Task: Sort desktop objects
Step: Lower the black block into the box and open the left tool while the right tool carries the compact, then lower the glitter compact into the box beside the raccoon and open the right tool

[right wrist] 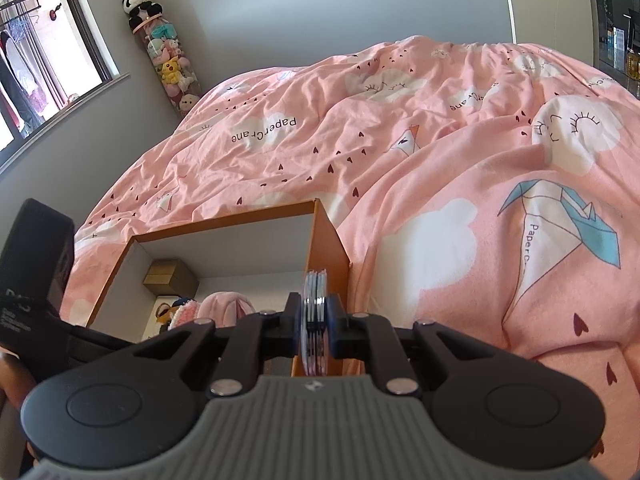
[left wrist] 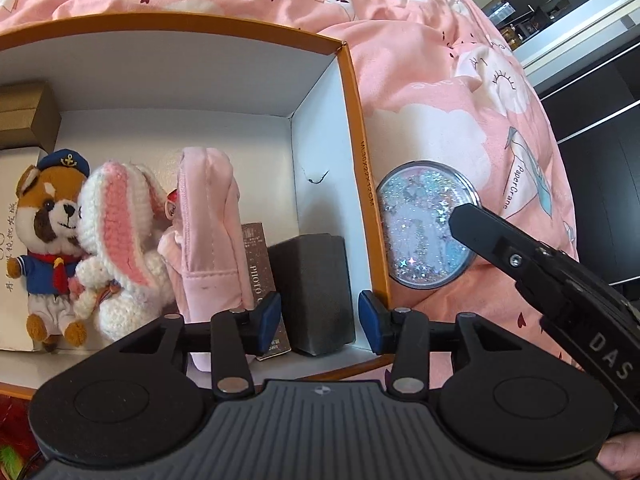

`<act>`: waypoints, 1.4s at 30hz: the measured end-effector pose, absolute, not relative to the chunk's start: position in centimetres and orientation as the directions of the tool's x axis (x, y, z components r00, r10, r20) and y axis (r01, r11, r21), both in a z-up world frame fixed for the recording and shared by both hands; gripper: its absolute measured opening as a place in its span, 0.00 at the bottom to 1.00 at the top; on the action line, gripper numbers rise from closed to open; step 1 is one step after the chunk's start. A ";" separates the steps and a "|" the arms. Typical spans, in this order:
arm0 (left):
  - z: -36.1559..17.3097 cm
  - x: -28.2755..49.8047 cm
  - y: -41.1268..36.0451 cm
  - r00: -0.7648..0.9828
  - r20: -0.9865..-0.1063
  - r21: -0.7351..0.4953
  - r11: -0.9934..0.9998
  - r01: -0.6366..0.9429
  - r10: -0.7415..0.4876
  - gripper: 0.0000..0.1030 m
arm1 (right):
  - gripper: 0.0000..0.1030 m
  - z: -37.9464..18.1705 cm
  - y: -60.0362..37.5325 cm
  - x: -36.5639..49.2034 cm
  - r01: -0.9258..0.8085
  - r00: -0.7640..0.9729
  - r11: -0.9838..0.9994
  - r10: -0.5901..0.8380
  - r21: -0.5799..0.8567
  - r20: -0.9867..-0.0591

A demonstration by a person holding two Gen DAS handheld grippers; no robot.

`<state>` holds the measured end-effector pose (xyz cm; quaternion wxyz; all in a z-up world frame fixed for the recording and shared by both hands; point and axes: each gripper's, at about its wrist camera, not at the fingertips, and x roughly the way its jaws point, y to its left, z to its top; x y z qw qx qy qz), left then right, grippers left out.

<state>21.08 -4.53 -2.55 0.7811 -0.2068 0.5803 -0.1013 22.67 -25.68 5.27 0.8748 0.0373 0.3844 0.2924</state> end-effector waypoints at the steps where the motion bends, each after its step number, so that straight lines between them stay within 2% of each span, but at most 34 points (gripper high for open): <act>1: -2.5 21.0 -4.5 0.307 -0.864 -0.441 0.894 -0.078 -0.399 0.48 | 0.13 5.2 -25.6 22.7 -0.483 0.532 0.825 0.541 0.291 -0.651; 2: -2.5 21.0 -4.4 0.307 -0.863 -0.441 0.894 -0.076 -0.400 0.48 | 0.13 5.2 -25.6 22.7 -0.484 0.531 0.824 0.543 0.293 -0.650; 4: -2.9 21.1 -4.5 0.295 -0.868 -0.438 0.896 -0.071 -0.400 0.35 | 0.13 5.3 -25.5 22.7 -0.488 0.533 0.824 0.543 0.289 -0.649; 7: -3.7 21.3 -4.9 0.273 -0.882 -0.415 0.907 -0.066 -0.384 0.28 | 0.13 5.4 -25.4 22.5 -0.490 0.534 0.824 0.543 0.287 -0.648; 15: -1.7 19.6 -4.2 0.327 -0.850 -0.438 0.899 -0.004 -0.413 0.28 | 0.13 6.9 -25.4 22.3 -0.507 0.554 0.814 0.559 0.283 -0.617; 19: 1.0 18.3 -1.7 0.433 -0.829 -0.392 0.920 0.002 -0.354 0.28 | 0.13 7.9 -24.2 22.5 -0.548 0.526 0.773 0.616 0.321 -0.587; 26: 3.6 16.0 5.1 0.555 -0.824 -0.246 0.953 -0.174 -0.112 0.28 | 0.13 7.6 -19.0 22.5 -0.622 0.412 0.679 0.708 0.390 -0.574; 32: 3.7 14.4 10.0 0.571 -0.821 -0.202 0.932 -0.301 0.007 0.28 | 0.13 6.1 -13.5 22.5 -0.653 0.272 0.598 0.758 0.465 -0.593; 42: 1.8 12.8 14.3 0.558 -0.830 -0.238 0.896 -0.374 0.013 0.28 | 0.13 0.0 -5.2 21.3 -0.603 -0.002 0.517 0.761 0.607 -0.649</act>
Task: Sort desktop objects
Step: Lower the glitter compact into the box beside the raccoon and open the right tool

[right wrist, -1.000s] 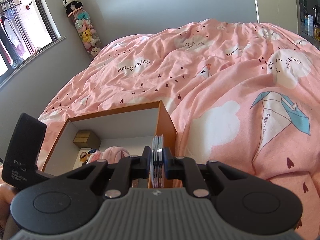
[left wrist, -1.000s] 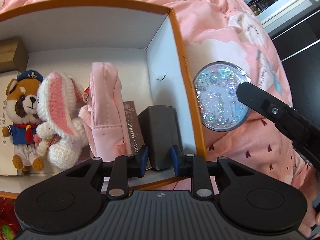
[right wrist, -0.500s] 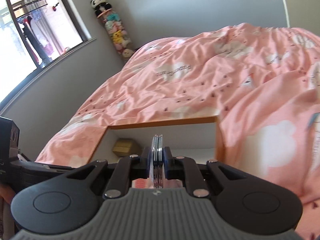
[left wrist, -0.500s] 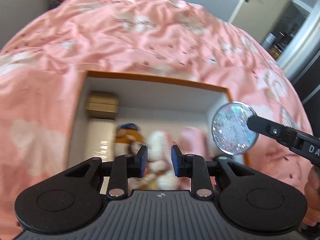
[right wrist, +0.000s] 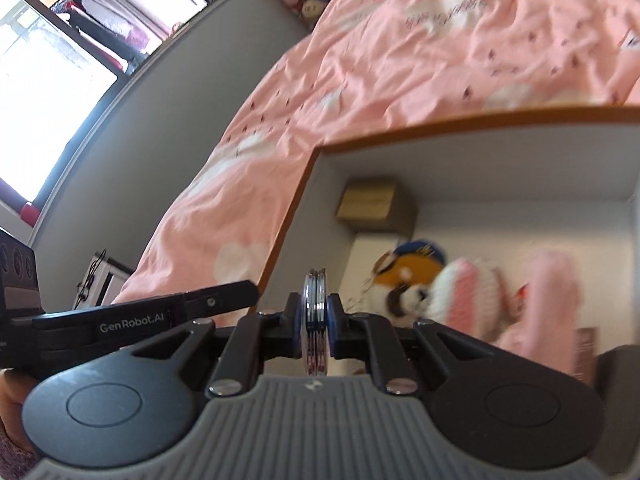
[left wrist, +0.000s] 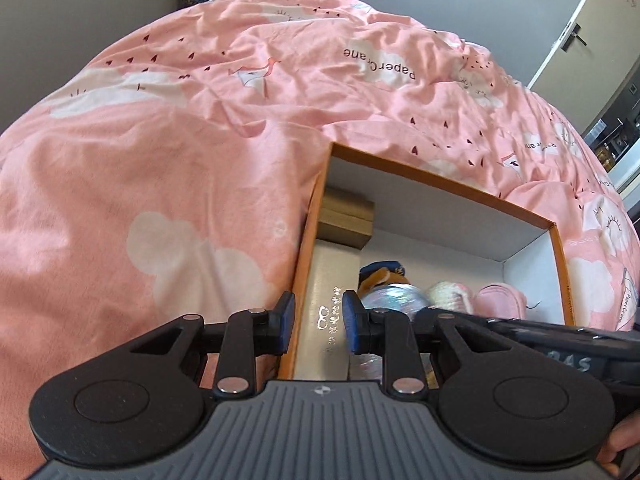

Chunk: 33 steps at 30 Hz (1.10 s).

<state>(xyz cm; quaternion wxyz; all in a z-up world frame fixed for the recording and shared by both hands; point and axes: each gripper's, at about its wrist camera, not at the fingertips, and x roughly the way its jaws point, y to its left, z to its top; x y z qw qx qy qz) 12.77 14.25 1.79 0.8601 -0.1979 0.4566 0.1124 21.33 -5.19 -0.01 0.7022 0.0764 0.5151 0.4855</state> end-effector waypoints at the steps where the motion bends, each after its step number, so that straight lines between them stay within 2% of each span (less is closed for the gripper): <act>1: 1.5 12.7 14.5 0.554 -0.833 -0.242 0.894 -0.377 0.008 0.28 | 0.13 -0.6 -4.5 21.1 -0.600 -0.018 0.517 0.755 0.611 -0.656; 11: -0.3 12.2 15.6 0.526 -0.850 -0.262 0.883 -0.391 -0.020 0.28 | 0.13 -4.2 -2.5 20.7 -0.569 -0.082 0.555 0.696 0.607 -0.714; 20: -0.9 12.4 15.8 0.514 -0.857 -0.269 0.879 -0.394 -0.032 0.28 | 0.19 -4.3 -2.4 19.5 -0.667 -0.007 0.594 0.599 0.450 -0.801; 23: -0.8 12.3 15.7 0.511 -0.859 -0.264 0.879 -0.397 -0.028 0.28 | 0.24 -4.1 -1.7 18.5 -0.728 0.017 0.575 0.559 0.373 -0.829; 26: -0.7 12.2 15.5 0.513 -0.858 -0.261 0.882 -0.393 -0.025 0.28 | 0.25 -3.5 -1.7 17.7 -0.761 0.060 0.568 0.543 0.314 -0.837; 29: -0.5 11.9 15.4 0.516 -0.856 -0.259 0.883 -0.392 -0.022 0.28 | 0.25 -3.0 -2.3 17.9 -0.755 0.079 0.574 0.560 0.317 -0.825; 33: -0.4 11.9 15.3 0.516 -0.856 -0.258 0.884 -0.390 -0.022 0.28 | 0.12 -3.1 -2.6 18.4 -0.729 0.057 0.570 0.602 0.379 -0.796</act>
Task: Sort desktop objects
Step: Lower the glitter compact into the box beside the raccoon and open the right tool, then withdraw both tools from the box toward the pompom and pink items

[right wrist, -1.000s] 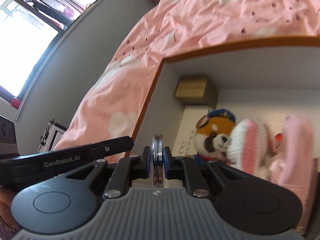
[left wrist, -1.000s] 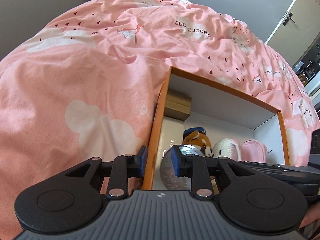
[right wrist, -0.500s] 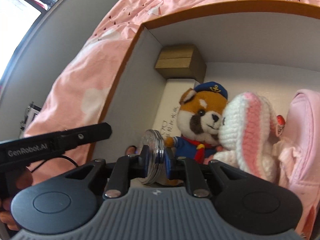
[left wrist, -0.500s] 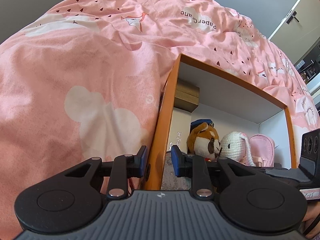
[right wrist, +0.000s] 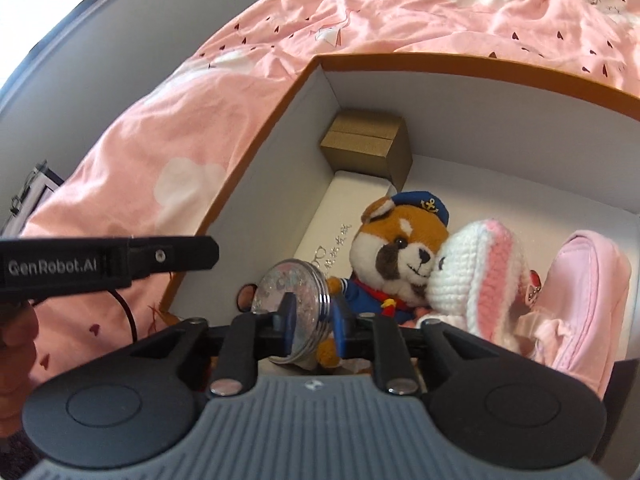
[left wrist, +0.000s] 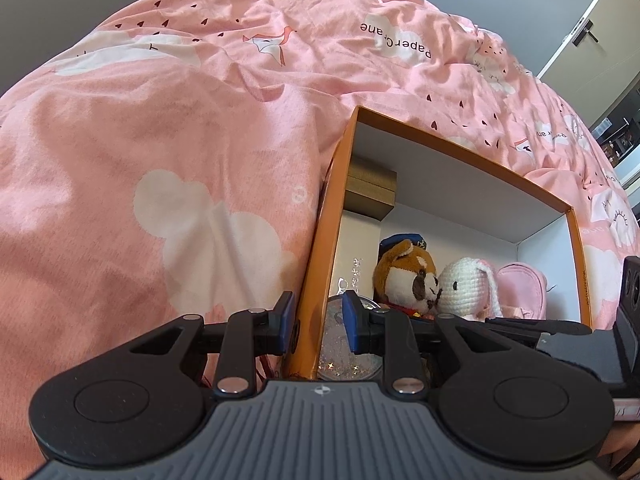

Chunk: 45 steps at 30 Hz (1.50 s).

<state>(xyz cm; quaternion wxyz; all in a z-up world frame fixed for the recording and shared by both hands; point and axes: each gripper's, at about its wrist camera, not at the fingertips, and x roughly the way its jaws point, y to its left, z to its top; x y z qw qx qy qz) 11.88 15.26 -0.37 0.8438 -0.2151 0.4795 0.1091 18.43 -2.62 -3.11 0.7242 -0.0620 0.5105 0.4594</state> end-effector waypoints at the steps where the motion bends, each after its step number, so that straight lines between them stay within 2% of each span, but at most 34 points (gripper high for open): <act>1: -0.3 11.8 15.2 0.517 -0.856 -0.257 0.884 -0.390 -0.021 0.28 | 0.11 -3.3 -2.5 18.5 -0.726 0.057 0.572 0.604 0.382 -0.795; 3: -0.2 11.7 15.1 0.518 -0.855 -0.257 0.884 -0.390 -0.021 0.28 | 0.05 -3.7 -2.3 18.5 -0.730 0.075 0.583 0.586 0.356 -0.807; 6: 0.0 11.4 14.9 0.518 -0.855 -0.255 0.885 -0.390 -0.018 0.28 | 0.05 -4.3 -2.3 18.8 -0.717 0.061 0.593 0.579 0.368 -0.813; 8: 0.0 11.4 14.8 0.516 -0.856 -0.255 0.884 -0.391 -0.019 0.28 | 0.01 -5.1 -2.2 19.0 -0.711 0.054 0.604 0.558 0.360 -0.828; 15: 0.4 10.9 14.3 0.517 -0.856 -0.239 0.892 -0.383 -0.007 0.28 | 0.00 -4.3 -3.5 19.1 -0.695 0.050 0.592 0.606 0.408 -0.794; 26: 2.8 8.9 10.7 0.566 -0.824 -0.153 0.948 -0.279 0.034 0.30 | 0.08 0.1 -7.4 16.7 -0.751 0.149 0.561 0.657 0.348 -0.739; 30: 3.9 7.6 8.9 0.598 -0.801 -0.152 0.967 -0.205 0.001 0.30 | 0.10 2.1 -10.1 15.9 -0.763 0.180 0.548 0.690 0.343 -0.702; 33: 4.2 6.6 7.5 0.600 -0.797 -0.184 0.976 -0.119 -0.077 0.30 | 0.12 3.4 -12.3 15.1 -0.766 0.201 0.549 0.697 0.333 -0.688; 39: 2.6 5.3 4.1 0.529 -0.839 -0.148 0.989 0.007 -0.129 0.30 | 0.20 4.0 -16.3 13.5 -0.758 0.228 0.577 0.672 0.304 -0.705; 42: 1.1 4.8 2.8 0.475 -0.868 -0.140 0.989 0.037 -0.141 0.30 | 0.20 3.2 -18.0 12.4 -0.748 0.229 0.597 0.642 0.290 -0.732; 45: -0.4 4.3 1.6 0.413 -0.895 -0.151 0.986 0.078 -0.169 0.30 | 0.30 1.8 -19.2 11.6 -0.733 0.206 0.616 0.607 0.290 -0.767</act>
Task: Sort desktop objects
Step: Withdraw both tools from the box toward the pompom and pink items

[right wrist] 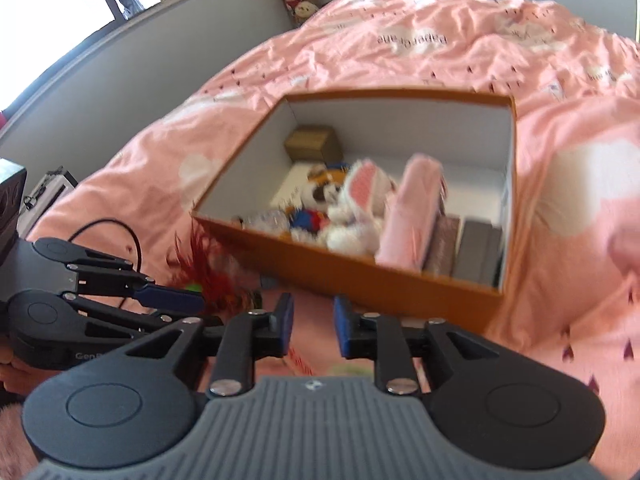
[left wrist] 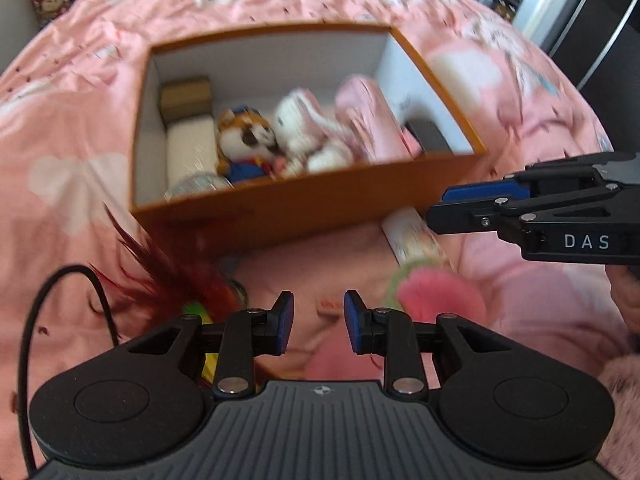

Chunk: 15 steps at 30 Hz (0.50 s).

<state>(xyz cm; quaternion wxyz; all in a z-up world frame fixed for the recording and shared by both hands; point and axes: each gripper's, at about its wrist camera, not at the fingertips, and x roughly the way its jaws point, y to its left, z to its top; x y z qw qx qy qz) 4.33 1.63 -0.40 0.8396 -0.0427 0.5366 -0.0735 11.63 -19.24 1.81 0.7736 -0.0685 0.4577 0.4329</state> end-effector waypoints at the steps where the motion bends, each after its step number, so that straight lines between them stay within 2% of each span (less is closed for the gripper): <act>1: -0.8 4.1 1.2 0.391 -0.903 -0.154 0.983 0.097 -0.180 0.30 | 0.32 1.1 -19.7 11.4 -0.726 0.194 0.623 0.591 0.290 -0.783; 6: -2.3 2.6 -0.7 0.302 -0.931 -0.155 0.971 0.181 -0.204 0.30 | 0.33 -1.7 -20.8 10.8 -0.697 0.154 0.657 0.527 0.286 -0.836; 9: -2.6 2.1 -1.3 0.259 -0.942 -0.164 0.965 0.204 -0.215 0.28 | 0.45 -2.5 -20.9 10.2 -0.703 0.144 0.660 0.495 0.263 -0.857; 12: -3.1 1.6 -1.7 0.190 -0.944 -0.223 0.948 0.228 -0.268 0.17 | 0.50 -3.2 -20.7 9.5 -0.723 0.128 0.645 0.477 0.248 -0.869; 13: -3.3 1.4 -2.0 0.176 -0.945 -0.228 0.944 0.240 -0.274 0.16 | 0.56 -3.5 -20.6 9.3 -0.727 0.117 0.639 0.474 0.249 -0.873; 15: -3.3 1.1 -2.4 0.175 -0.949 -0.215 0.945 0.247 -0.262 0.16 | 0.57 -4.4 -20.4 9.1 -0.729 0.105 0.641 0.451 0.240 -0.887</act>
